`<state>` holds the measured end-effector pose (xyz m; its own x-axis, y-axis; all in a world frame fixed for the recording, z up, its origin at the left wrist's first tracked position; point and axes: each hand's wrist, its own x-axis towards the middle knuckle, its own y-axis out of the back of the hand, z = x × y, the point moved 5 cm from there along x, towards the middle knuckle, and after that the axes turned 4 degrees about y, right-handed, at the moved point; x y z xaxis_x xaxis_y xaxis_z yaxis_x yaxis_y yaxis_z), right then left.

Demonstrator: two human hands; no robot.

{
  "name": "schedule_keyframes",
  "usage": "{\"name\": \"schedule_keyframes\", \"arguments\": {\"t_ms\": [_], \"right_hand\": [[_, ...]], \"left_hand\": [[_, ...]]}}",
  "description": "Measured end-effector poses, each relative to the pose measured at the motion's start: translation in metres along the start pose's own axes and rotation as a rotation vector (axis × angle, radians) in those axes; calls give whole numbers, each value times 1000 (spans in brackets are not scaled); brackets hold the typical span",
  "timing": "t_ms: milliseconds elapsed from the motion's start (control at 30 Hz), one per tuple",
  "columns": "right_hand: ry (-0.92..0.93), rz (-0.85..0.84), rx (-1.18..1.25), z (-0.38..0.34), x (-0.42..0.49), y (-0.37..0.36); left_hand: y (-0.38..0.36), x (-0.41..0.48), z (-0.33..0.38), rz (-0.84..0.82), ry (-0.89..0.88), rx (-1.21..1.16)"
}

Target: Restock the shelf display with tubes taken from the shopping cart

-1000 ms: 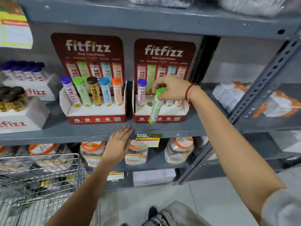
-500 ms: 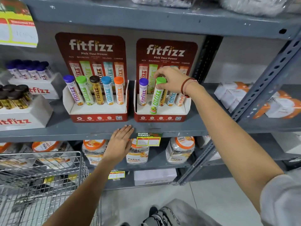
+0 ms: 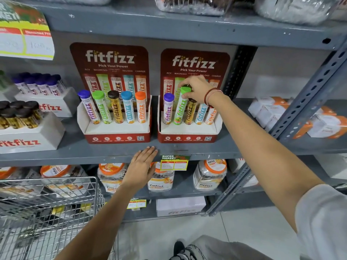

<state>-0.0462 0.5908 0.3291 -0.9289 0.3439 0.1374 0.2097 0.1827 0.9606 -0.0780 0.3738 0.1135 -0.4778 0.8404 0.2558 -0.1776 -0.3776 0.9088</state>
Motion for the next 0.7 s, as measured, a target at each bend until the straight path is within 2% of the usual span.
{"name": "schedule_keyframes", "arguments": {"t_ms": [267,600,700], "right_hand": [[0,-75,13,-2,-1,-15],[4,-20,-12,-8,-5,-19],[3,63,16,-8,-8,-20]], "left_hand": [[-3,0,-3,-6,-8,6],[-5,-1,-4,-13,1,-6],[-5,6,-4,-32,36,-16]]}}
